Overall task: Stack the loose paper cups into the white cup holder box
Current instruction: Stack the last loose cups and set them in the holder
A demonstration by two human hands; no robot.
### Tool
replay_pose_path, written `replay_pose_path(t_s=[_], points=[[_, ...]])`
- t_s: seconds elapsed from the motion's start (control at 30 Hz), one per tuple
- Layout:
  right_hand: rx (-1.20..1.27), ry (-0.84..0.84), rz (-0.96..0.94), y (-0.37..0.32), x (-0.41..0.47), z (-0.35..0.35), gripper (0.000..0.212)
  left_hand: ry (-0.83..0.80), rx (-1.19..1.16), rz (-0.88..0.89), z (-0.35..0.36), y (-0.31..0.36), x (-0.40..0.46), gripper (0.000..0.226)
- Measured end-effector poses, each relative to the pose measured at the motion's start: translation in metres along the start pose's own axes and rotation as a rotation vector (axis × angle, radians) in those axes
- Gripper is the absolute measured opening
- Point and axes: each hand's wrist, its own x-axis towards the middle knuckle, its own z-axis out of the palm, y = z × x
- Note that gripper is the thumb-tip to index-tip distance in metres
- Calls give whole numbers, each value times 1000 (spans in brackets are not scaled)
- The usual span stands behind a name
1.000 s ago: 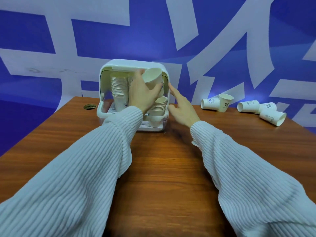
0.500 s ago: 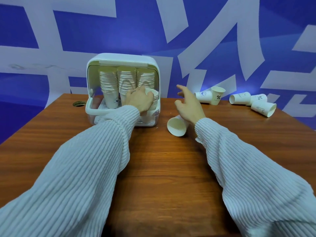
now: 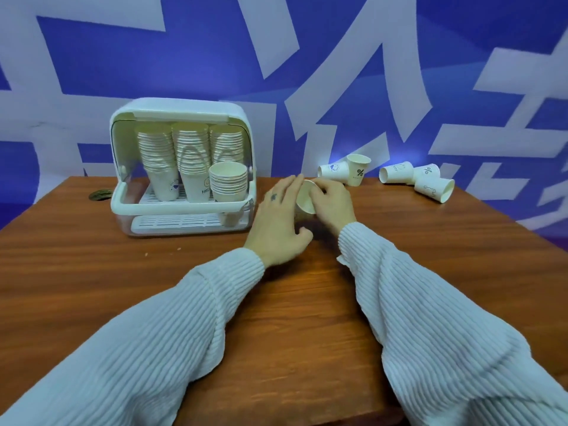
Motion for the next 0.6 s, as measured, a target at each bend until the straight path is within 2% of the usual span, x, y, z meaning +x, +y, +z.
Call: replay_pose_path(t_s=[0.07,0.17,0.23,0.33,0.37,0.5,0.6], points=[[92,-75,30,8,3,-5,27,-88,-30,-86,17,-1,4,114],[177,-153,107,29,10,-13,36,-24,-119,-242,33,-2,16,112],[192,-78,199,45,22,-16,39,20,-166,-324,40,-7,23,105],[64,92,251,71,58,-17,22,53,-223,-397,48,-18,31,105],[64,114,289,79,71,-16,24,58,-229,-406,49,-20,32,106],[267,223,497,92,119,-13,25,61,-243,-402,52,-26,33,107],[319,229,532,98,142,-10,35,67,-263,-408,53,-28,33,107]])
